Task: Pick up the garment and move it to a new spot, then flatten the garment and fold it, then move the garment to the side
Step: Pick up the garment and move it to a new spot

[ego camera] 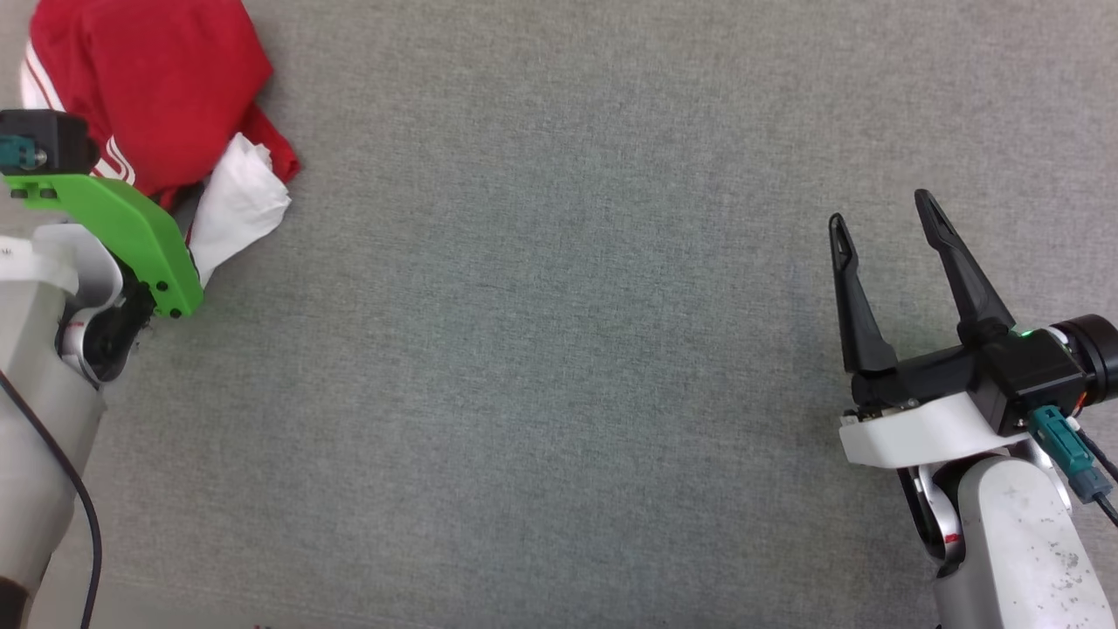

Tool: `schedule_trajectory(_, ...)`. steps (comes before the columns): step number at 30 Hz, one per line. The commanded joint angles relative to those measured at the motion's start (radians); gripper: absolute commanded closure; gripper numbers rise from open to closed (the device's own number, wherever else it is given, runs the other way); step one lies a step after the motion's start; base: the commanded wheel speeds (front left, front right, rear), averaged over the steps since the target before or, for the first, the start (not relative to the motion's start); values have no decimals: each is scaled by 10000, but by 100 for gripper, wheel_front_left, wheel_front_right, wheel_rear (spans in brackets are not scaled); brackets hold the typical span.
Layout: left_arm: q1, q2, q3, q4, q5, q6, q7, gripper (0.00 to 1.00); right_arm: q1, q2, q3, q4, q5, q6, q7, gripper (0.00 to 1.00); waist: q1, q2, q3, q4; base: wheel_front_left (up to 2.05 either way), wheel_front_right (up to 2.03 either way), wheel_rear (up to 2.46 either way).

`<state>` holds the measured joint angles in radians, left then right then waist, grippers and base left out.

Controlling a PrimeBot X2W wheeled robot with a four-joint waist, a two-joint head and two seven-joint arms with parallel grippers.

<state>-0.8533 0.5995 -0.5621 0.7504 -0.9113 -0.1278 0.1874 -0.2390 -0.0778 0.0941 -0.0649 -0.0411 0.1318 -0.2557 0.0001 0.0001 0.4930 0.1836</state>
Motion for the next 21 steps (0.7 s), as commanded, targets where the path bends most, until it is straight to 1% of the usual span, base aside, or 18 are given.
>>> schedule_trajectory(1, 205, 108, -73, -40, -1, -28, -355, 100, -13, 12, -30, 77, 9, -11, -61, 0, -1, -1, -466, 132, 0, 0, 0)
schedule_trajectory(6, 343, 551, -85, -506, 108, -28, -1596, 100, 232, 113, -156, 277, 174, -11, -61, 0, -1, -1, -1376, 217, 0, 0, 0)
schedule_trajectory(9, 337, 828, -73, -911, 344, -19, -2124, 100, 426, 165, -269, 368, 246, -11, -61, 0, -1, -1, -1878, 255, 0, 0, 0)
schedule_trajectory(11, 292, 999, -62, -1291, 556, 84, -2410, 100, 544, 197, -338, 418, 302, -11, -61, 0, -1, -1, -2221, 270, 0, 0, 0)
schedule_trajectory(16, 131, 1362, 0, -2655, 994, 593, -2708, 100, 834, 253, -430, 500, 465, -11, -61, 0, -1, -1, -2949, 215, 0, 0, 0)
schedule_trajectory(21, 60, 1555, -81, -4204, 1383, 1128, -2594, 100, 1034, 270, -465, 515, 753, -11, -61, 0, -1, -1, -3443, -68, 0, 0, 0)
